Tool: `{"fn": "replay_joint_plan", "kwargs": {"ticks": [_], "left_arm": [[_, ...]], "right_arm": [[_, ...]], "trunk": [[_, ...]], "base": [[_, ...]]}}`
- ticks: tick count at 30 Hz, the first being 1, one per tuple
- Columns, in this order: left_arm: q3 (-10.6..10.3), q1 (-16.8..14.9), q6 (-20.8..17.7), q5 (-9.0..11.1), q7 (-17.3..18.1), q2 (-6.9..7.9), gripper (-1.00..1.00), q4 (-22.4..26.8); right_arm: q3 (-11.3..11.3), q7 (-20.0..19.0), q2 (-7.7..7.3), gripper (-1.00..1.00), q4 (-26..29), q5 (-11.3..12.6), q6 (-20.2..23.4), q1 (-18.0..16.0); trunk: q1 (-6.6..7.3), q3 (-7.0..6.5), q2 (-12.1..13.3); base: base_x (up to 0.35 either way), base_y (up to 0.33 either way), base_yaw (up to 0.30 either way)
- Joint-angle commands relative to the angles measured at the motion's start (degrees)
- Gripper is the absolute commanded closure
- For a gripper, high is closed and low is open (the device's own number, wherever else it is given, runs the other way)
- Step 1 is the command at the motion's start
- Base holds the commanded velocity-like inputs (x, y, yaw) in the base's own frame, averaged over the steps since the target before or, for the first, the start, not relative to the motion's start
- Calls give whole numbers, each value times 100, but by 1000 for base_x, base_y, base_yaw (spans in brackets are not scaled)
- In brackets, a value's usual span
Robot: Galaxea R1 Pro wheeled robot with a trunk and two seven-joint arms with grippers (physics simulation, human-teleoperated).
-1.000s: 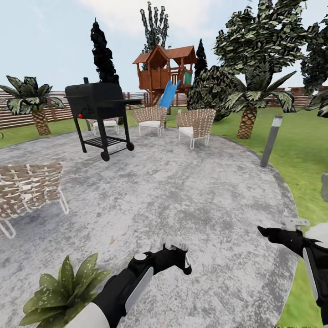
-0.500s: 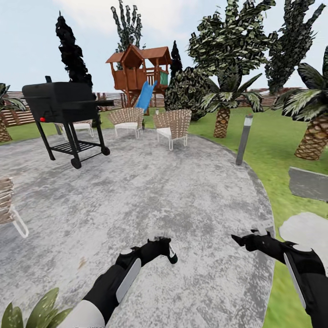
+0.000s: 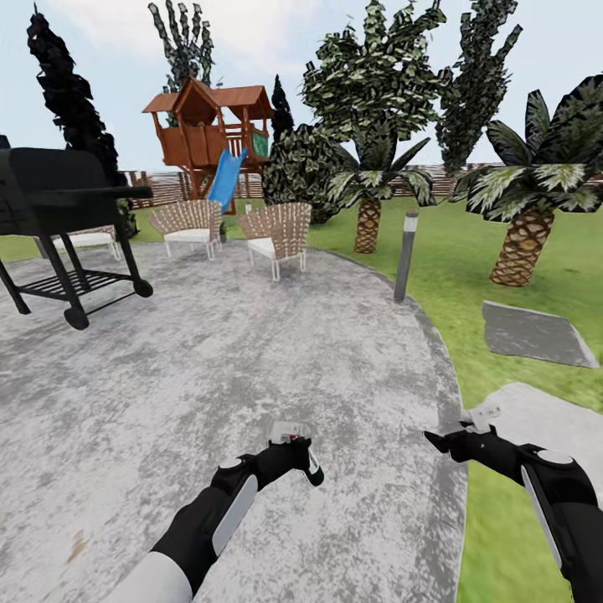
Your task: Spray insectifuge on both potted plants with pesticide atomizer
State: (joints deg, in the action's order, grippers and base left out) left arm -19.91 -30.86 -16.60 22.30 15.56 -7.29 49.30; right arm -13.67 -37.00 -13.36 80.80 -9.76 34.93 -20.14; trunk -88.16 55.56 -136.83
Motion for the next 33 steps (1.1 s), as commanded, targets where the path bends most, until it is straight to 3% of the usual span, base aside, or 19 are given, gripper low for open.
{"fn": "replay_joint_plan", "kwargs": {"ticks": [1,4,7,9,10,13,17,19,21,24,27,29,30,33], "left_arm": [[8,-1,5,6,0,3,100,-25],[270,0,7,13,17,224,100,-51],[626,45,-14,15,36,458,100,-9],[960,95,-13,150,43,599,100,0],[1211,264,-16,258,36,682,100,224],[1248,820,-113,281,29,908,100,1279],[1236,1125,-341,234,17,969,100,1867],[1239,1235,-342,231,10,974,100,1997],[1374,1257,-313,235,-7,1035,100,1958],[1607,1261,-318,260,-314,1064,100,1849],[1641,1258,-321,245,-582,1039,100,1849],[1616,1258,-330,242,-757,1002,100,1908],[1398,1259,-400,248,-1097,990,100,1958],[1001,1255,-416,238,-1152,993,100,1932]], "right_arm": [[-2,-3,0,-100,-6,0,1,0],[3,40,4,-100,-21,-3,-105,71],[4,590,98,-100,-29,-6,-626,146],[4,1365,382,-100,-29,-2,-760,169],[13,1955,673,-100,-15,0,-799,176],[65,2022,708,-100,-1,0,-788,176],[74,2036,712,-100,6,0,-786,177],[75,2039,712,-100,6,0,-786,176],[75,2039,712,-100,6,0,-786,176],[76,2037,712,-100,9,0,-740,176],[75,2037,712,-100,14,0,-714,177],[75,2035,712,-100,15,0,-709,177],[80,2036,712,-100,14,-1,-707,177],[79,2028,712,-100,11,0,-707,177]], "trunk": [[0,0,0],[0,0,0],[0,0,0],[0,0,0],[0,0,0],[0,0,0],[0,0,0],[0,0,0],[0,0,0],[0,0,0],[0,0,0],[0,0,0],[0,0,0],[0,0,0]], "base": [[315,-39,-150],[320,-12,-47],[322,-2,-8],[322,0,-2],[322,0,0],[326,0,0],[330,0,88],[330,0,219],[330,0,248],[330,0,263],[251,0,265],[41,0,266],[242,0,265],[304,0,156]]}}
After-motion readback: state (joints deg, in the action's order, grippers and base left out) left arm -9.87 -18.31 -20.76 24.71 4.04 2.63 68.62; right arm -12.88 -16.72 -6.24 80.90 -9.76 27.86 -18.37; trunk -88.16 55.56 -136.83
